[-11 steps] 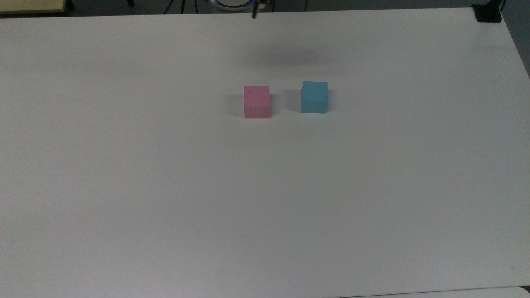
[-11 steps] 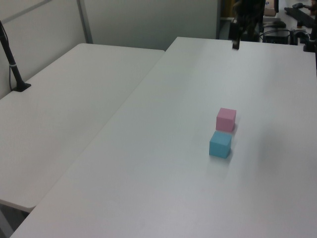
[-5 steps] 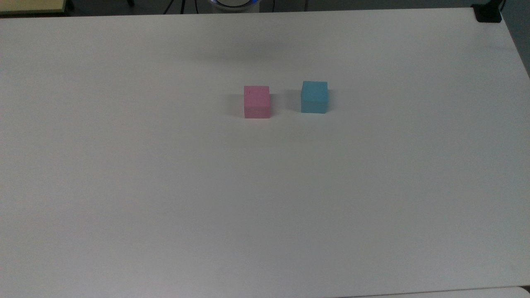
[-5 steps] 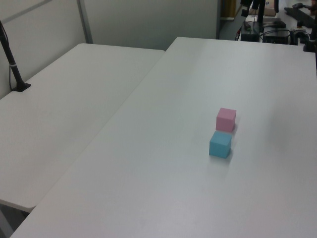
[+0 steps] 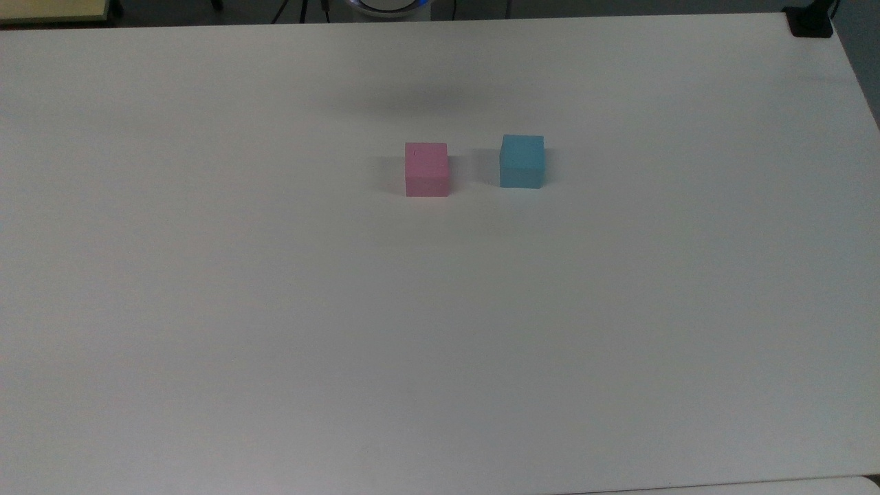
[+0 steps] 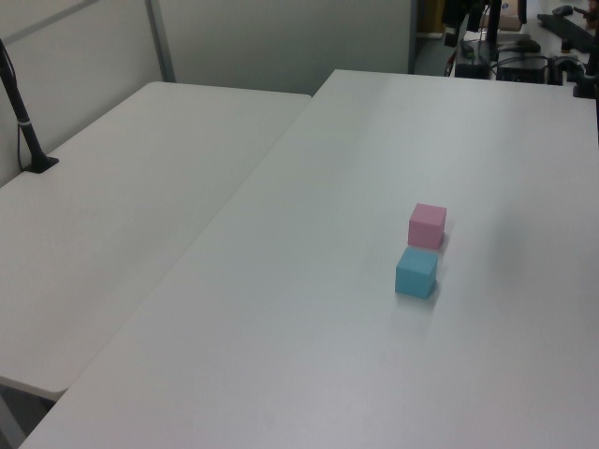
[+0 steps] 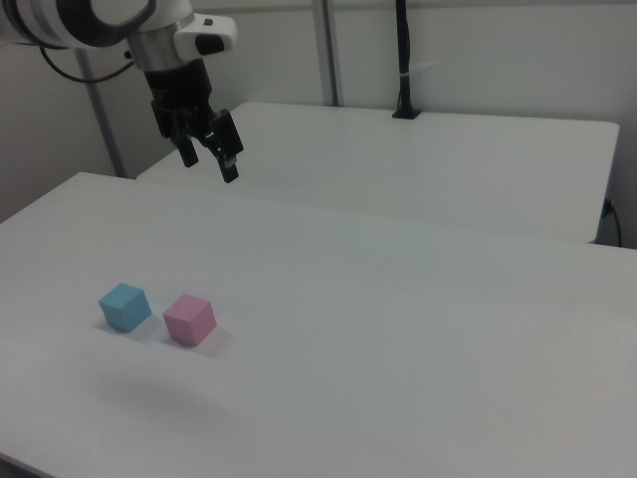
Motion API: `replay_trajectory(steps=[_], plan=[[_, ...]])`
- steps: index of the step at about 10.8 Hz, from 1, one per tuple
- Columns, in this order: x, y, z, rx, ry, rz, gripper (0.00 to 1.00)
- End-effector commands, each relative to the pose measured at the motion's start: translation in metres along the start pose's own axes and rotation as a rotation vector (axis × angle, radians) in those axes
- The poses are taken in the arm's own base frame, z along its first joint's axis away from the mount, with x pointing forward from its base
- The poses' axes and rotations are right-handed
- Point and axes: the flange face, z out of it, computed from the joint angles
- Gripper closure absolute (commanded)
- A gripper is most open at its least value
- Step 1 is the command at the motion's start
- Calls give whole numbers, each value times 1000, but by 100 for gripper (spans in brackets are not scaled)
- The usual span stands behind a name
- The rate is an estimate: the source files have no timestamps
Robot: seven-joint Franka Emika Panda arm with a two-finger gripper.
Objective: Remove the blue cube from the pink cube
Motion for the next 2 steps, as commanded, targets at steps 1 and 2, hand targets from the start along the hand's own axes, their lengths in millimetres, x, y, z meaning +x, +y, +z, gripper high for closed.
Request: replay_trajectory(steps=[1, 2], plan=[[0, -6, 3, 18, -21, 9, 0], [0, -8, 3, 20, -21, 6, 0]])
